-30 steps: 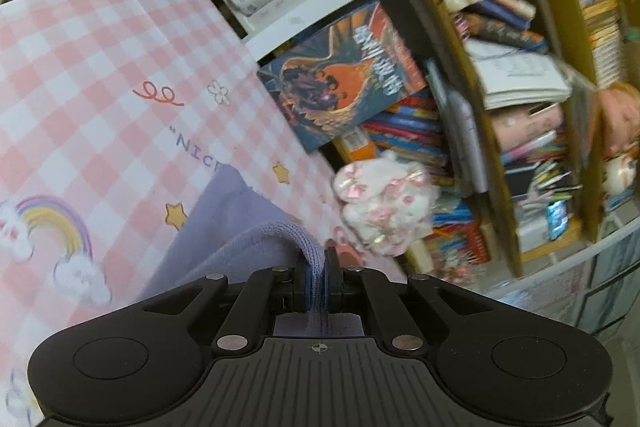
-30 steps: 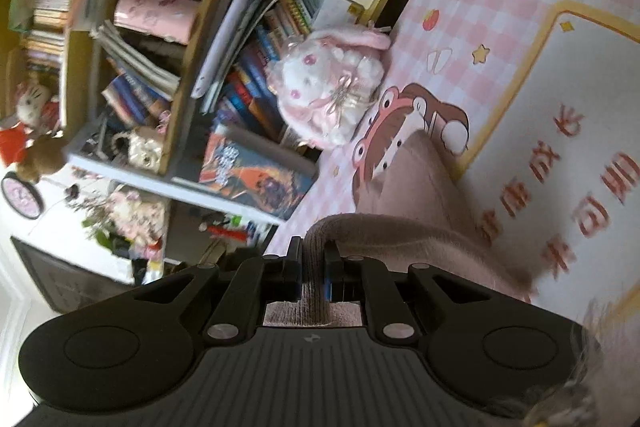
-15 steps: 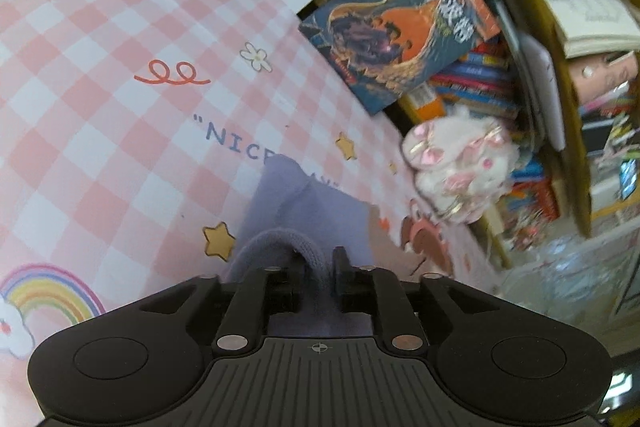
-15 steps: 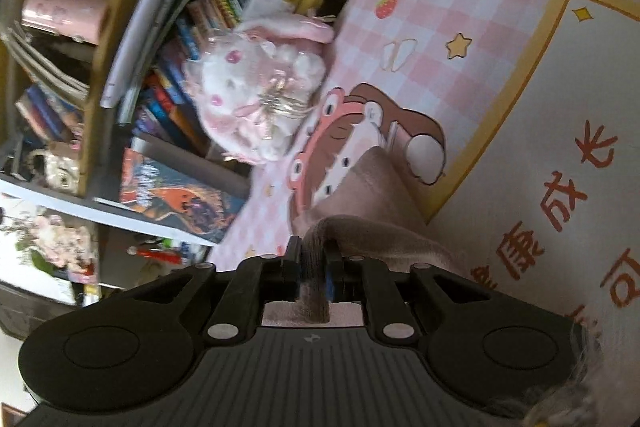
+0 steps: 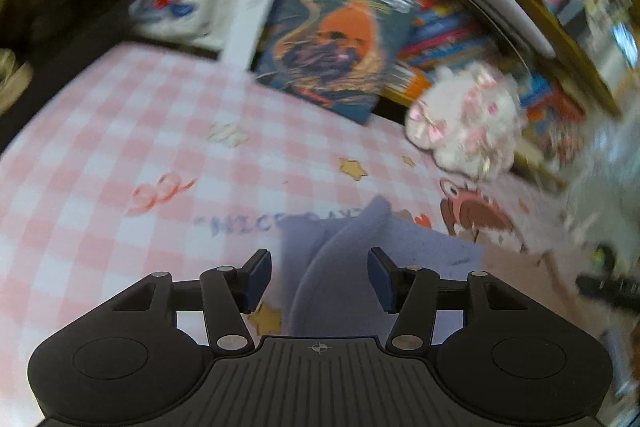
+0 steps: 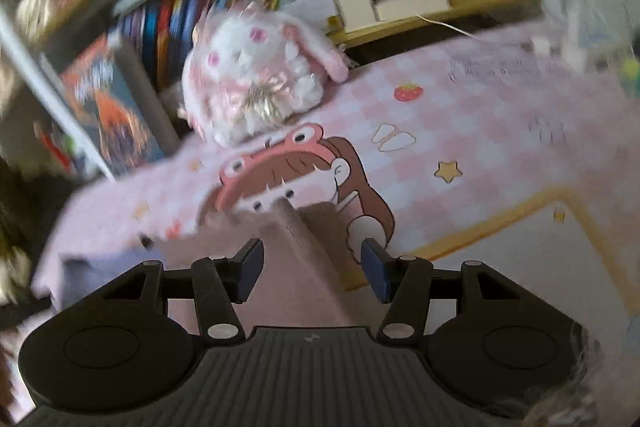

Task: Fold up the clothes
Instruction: 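Carry the lifted hem over toward the collar with both grippers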

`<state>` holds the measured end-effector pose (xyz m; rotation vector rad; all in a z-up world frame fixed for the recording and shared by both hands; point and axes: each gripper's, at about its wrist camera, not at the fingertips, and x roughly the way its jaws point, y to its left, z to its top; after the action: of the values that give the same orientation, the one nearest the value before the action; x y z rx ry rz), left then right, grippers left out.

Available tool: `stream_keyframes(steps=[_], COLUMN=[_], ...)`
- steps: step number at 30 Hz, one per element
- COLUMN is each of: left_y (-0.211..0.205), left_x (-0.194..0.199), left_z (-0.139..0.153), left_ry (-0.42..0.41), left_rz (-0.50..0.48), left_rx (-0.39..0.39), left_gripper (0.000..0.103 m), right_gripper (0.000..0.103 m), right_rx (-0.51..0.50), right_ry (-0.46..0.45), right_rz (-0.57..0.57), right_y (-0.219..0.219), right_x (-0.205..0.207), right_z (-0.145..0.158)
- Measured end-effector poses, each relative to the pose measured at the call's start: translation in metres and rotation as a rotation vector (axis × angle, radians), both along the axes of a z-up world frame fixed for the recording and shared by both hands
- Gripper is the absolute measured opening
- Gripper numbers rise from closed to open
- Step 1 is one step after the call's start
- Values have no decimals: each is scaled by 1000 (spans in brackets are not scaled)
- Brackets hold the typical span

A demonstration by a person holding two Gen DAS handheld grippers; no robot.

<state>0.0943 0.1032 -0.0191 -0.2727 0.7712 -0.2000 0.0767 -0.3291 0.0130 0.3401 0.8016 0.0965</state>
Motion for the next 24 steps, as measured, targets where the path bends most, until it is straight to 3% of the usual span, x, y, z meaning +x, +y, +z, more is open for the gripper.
stream_keyframes(steps=[3,4,5,6,7,8,11,15,17,24], left_y=[-14,-16,-18,-17,-15,-10,7,2,1,6], left_x=[10,12,15,14,12,10,6,23,24,14], left_z=[-1,-2,-3,-2,0,2,1,-29,-31,-16], left_ry=[-20,-24,-27,-32,-39,-46,-41,62,57,-15], left_rz=[-50,-64,-83,-86,-82,-68,-16,-17,-18,-31], left_rx=[62,62,53,31,6,-29,-118,-50,-50,-88], left_gripper=[51,45,8,4,3,3,3,4,4,4], right_gripper=[45,44,41,27,14,8,7,6,6,6], right_rx=[-46,-56,-58,-57,-50,-29,62,40,31,36], right_ry=[24,31,37,45,53,47,2,72,103,90], right_rz=[24,26,33,43,60,74,63,10,-7,-36], right_y=[7,8,10,12,13,13,5,-2,-1,0], right_x=[12,16,19,23,26,26,21,33,39,40], right_z=[-10,-13,-15,-18,-20,-19,-10,-29,-42,-45])
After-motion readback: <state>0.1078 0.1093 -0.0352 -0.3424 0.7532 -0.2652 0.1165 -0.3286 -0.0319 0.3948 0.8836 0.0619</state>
